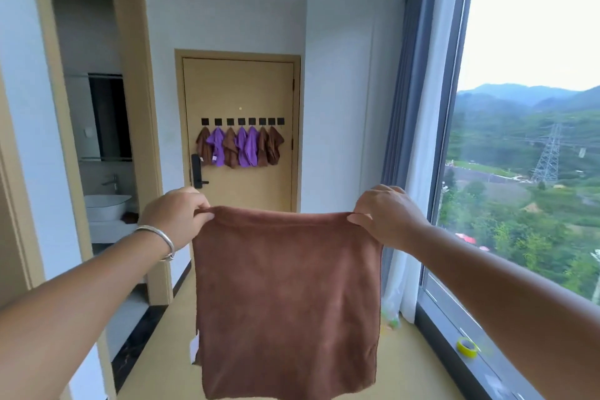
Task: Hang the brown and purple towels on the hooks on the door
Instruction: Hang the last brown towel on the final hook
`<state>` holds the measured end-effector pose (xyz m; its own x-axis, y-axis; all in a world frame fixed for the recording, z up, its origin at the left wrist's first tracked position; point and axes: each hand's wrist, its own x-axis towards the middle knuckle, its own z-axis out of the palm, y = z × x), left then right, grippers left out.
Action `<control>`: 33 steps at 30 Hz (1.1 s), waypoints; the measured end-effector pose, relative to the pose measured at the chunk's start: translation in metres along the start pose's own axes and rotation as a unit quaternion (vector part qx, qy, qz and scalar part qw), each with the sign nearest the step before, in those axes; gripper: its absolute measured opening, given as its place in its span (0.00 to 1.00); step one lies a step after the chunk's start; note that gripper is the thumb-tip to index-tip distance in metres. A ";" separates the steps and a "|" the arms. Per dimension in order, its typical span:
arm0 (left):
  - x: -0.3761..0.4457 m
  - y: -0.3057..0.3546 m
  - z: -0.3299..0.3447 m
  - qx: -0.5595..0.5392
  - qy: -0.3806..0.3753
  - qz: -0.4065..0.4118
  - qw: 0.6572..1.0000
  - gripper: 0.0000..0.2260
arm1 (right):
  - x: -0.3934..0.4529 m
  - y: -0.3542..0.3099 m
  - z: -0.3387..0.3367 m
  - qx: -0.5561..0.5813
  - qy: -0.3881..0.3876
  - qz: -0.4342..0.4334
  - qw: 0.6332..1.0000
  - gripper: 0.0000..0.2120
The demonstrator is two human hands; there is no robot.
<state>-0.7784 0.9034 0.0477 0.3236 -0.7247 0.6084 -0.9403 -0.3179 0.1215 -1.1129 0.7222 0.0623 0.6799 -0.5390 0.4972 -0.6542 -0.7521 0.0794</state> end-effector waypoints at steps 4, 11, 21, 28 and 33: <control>0.013 -0.013 -0.030 0.010 0.022 0.005 1.000 0.10 | 0.021 -0.010 -0.019 0.093 -0.041 0.040 0.994 0.11; 0.033 -0.040 -0.044 0.025 0.005 -0.009 1.000 0.11 | 0.057 -0.027 -0.024 0.148 -0.058 0.054 0.986 0.11; 0.104 -0.061 0.017 0.067 0.000 -0.035 0.997 0.08 | 0.153 -0.004 0.022 0.099 -0.038 0.007 0.994 0.11; 0.184 -0.057 0.072 0.109 0.003 -0.060 0.992 0.09 | 0.239 0.050 0.067 0.097 -0.033 -0.009 0.995 0.14; 0.241 -0.061 0.111 0.117 0.009 -0.074 0.990 0.09 | 0.299 0.079 0.098 0.076 -0.012 -0.009 0.997 0.16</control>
<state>-0.6317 0.6804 0.0997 0.4515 -0.6499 0.6114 -0.8324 -0.5535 0.0264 -0.9289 0.4647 0.1324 0.6995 -0.5329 0.4762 -0.5859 -0.8092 -0.0449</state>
